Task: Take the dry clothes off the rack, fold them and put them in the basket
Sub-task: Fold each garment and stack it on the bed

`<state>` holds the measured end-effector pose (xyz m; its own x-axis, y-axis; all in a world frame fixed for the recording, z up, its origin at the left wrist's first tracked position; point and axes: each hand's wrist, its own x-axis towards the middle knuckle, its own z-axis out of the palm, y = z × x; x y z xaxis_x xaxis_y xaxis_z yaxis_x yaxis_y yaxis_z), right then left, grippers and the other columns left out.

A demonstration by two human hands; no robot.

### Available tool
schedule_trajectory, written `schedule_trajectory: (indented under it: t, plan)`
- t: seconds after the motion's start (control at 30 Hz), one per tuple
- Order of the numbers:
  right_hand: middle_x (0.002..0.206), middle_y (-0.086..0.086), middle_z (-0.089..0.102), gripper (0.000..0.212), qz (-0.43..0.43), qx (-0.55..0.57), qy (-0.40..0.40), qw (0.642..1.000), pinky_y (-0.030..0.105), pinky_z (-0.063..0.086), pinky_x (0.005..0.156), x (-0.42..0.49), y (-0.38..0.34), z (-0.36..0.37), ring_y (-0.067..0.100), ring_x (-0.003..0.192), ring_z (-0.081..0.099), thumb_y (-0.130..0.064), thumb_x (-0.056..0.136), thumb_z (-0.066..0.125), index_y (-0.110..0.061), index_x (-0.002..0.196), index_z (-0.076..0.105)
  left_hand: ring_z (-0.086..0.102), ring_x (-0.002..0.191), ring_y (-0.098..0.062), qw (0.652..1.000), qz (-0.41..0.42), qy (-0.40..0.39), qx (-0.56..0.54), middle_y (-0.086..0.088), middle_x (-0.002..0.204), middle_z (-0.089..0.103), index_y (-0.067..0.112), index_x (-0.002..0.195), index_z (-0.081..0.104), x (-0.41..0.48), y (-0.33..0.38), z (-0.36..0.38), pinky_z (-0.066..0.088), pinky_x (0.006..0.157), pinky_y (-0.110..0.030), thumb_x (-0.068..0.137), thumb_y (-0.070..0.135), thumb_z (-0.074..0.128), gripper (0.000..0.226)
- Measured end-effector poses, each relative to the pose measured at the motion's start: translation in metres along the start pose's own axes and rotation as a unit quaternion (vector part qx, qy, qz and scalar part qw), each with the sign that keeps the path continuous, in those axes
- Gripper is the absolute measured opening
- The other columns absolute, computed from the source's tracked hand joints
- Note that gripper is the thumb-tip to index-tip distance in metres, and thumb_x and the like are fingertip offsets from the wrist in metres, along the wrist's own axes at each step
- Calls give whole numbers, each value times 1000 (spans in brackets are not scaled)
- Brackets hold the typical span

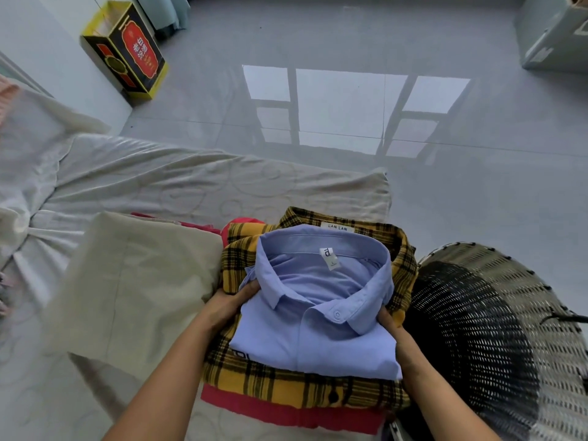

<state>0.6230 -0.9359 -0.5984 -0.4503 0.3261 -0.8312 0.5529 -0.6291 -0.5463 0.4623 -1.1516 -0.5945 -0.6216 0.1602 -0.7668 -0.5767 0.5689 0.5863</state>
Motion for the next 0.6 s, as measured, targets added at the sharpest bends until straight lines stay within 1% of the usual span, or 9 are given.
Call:
schedule_trajectory:
  t: [0.1,0.17,0.23,0.3,0.37,0.43,0.5,0.53,0.6]
  plan:
    - [84,15,62,67,7,1,-20,1000,34,50,61,-2,-2,1,29,76,58,-49,74,69,2,115,55,58,111,-27,1000,-1,-4,8,-9,125,61,18,132,50,5,-6,-4,44,100,-43,13,90,63,140]
    - [81,20,61,93,-13,-37,16,999,35,48,62,1,-2,2,32,74,58,-70,45,76,2,100,58,60,106,-26,1000,8,4,9,-8,119,63,19,130,52,-4,-2,-4,48,91,-37,19,88,64,131]
    - [78,26,60,88,-43,-94,32,994,36,45,64,-2,-5,3,31,72,57,-74,39,75,-1,85,57,62,89,-19,999,33,24,2,-2,99,67,19,119,56,-13,-2,1,49,71,-29,51,73,72,88]
    - [70,22,58,45,-55,-141,60,987,33,43,58,-5,-4,-1,27,63,51,-46,76,68,-4,74,52,59,77,-9,996,65,56,-14,7,85,63,22,109,57,-23,-6,5,44,59,-22,79,43,68,38]
    - [64,5,49,27,-54,-143,60,986,27,42,51,-6,-6,-5,15,58,42,-23,88,63,-11,69,48,60,77,-5,991,101,84,-9,11,85,64,25,104,58,-34,-9,5,43,58,-20,82,34,67,26]
    - [67,4,43,14,-24,-127,32,991,20,47,65,-3,-8,-6,15,66,43,-19,91,60,-7,86,53,61,72,-2,985,134,106,13,11,82,66,26,96,61,-40,-14,3,44,59,-22,78,36,70,22]
    - [68,7,37,22,11,-128,24,991,34,38,90,-12,-11,-5,22,81,42,-18,99,45,1,110,50,60,72,-1,983,140,112,27,11,82,65,26,94,60,-39,-21,1,44,65,-24,75,41,73,28]
    - [70,9,42,23,24,-107,1,994,37,40,89,-12,-11,-8,22,85,44,-16,99,42,3,110,48,61,80,-4,987,123,100,27,13,90,64,28,102,59,-37,-24,-1,46,71,-26,72,50,73,40]
    - [76,12,58,31,28,-101,6,994,30,50,59,-12,-13,-5,24,73,57,-21,94,51,5,110,56,61,99,-12,994,82,68,37,9,110,64,29,120,55,-36,-25,-2,49,85,-31,57,72,66,78]
